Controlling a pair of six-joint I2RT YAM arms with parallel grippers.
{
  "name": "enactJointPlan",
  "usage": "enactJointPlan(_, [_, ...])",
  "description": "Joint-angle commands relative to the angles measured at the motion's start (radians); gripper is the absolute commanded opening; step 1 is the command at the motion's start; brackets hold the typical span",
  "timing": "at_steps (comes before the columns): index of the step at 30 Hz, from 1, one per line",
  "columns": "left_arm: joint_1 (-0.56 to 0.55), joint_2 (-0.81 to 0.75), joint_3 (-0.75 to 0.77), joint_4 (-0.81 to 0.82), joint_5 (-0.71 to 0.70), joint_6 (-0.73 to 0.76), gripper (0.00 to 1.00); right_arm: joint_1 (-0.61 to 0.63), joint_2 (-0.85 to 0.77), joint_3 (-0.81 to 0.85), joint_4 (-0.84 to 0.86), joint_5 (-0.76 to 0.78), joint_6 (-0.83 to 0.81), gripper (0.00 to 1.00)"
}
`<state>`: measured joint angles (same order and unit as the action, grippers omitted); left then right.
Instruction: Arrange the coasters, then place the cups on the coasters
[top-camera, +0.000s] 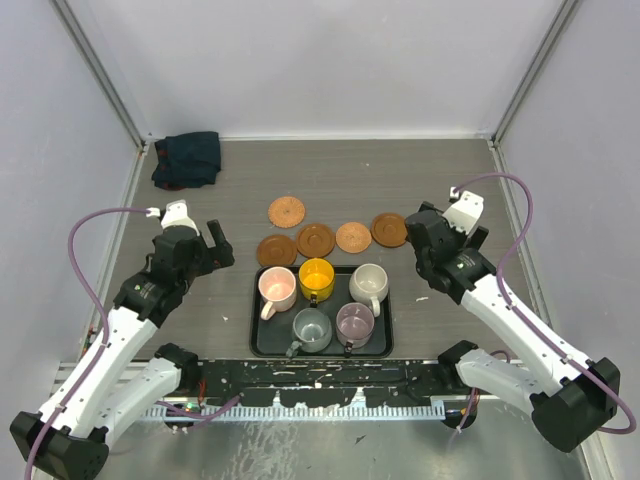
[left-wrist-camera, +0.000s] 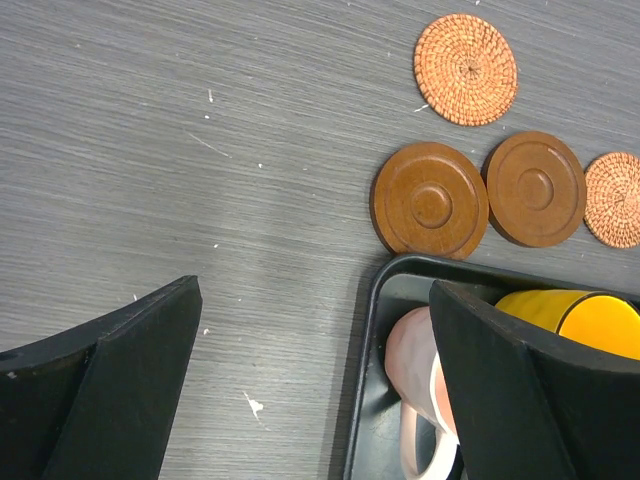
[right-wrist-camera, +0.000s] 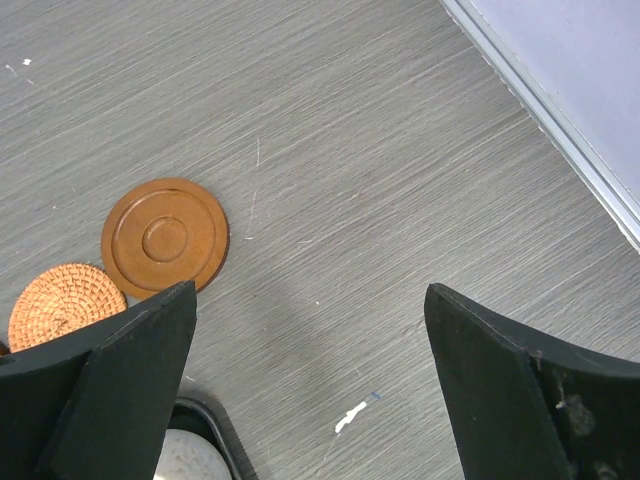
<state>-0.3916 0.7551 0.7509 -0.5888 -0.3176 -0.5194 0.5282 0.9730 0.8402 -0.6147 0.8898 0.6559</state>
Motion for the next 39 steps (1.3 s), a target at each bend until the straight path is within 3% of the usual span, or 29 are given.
enactJointPlan(1, [0.000,-0.008,0.009,0.012,-0.029,-0.018,0.98,0.003,-0.032,-0.006,0.013,0.064,0.034,1.00])
enactJointPlan(22, [0.000,0.027,0.002,0.044,-0.017,-0.035,0.98,0.003,-0.020,-0.007,0.029,0.053,0.039,1.00])
enactJointPlan(30, [0.000,0.098,-0.026,0.216,0.101,-0.027,0.98,0.003,-0.042,-0.037,0.194,0.003,-0.071,1.00])
enactJointPlan(39, [0.000,0.276,0.036,0.280,0.148,-0.005,0.98,0.003,-0.012,-0.030,0.322,-0.076,-0.158,1.00])
